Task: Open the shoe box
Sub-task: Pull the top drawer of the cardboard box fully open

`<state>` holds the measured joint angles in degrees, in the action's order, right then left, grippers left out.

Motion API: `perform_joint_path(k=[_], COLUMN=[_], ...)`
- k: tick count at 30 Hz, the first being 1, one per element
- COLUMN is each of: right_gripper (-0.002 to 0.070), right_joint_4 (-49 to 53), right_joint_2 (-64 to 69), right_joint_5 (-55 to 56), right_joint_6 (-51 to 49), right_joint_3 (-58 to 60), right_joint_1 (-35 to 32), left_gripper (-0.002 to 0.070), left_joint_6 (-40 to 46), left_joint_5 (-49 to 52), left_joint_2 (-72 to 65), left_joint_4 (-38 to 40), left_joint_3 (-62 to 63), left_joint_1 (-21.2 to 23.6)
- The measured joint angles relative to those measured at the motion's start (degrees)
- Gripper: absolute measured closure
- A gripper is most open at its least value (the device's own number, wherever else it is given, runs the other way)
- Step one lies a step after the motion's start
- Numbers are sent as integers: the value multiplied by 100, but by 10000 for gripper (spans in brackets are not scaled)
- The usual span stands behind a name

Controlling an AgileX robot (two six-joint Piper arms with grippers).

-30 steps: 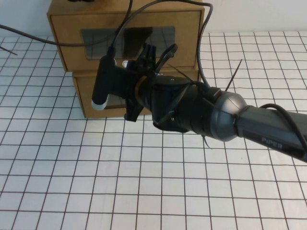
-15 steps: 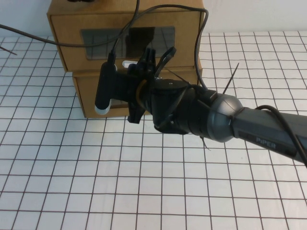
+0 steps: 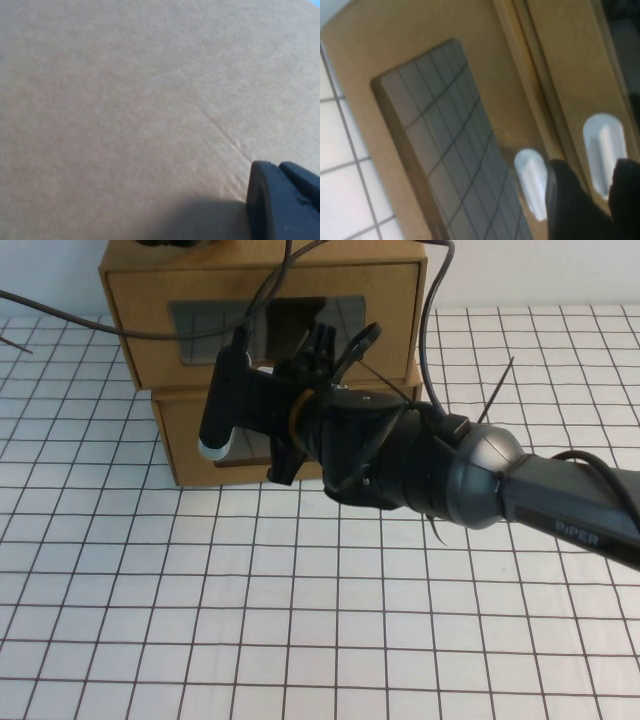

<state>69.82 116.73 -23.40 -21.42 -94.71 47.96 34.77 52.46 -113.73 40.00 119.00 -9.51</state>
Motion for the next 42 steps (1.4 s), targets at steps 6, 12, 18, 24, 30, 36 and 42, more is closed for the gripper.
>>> perform_joint_path(k=[6,12,18,24,30,36,42], right_gripper=[497,497,497,497,499,538,551], right_joint_4=[105,412,650,688,688,688,752], right_joint_2=[0,0,140,343,390,390,394], right_joint_5=[-63,28,109,15,-70,-160,-327], right_joint_6=[0,0,0,0,0,294,464], right_joint_3=[0,0,-57,-375,-449,-453,-453], right_joint_1=[0,0,0,0,0,0,0], left_gripper=[677,677,677,677,677,677,677], left_joint_6=[0,0,0,0,0,0,0], left_joint_5=[58,56,56,70,101,128,128], left_joint_2=[3,3,3,3,3,13,13], left_joint_4=[0,0,0,0,10,10,10], left_joint_3=[13,13,13,13,13,13,13], left_joint_1=[10,10,10,10,10,10,10])
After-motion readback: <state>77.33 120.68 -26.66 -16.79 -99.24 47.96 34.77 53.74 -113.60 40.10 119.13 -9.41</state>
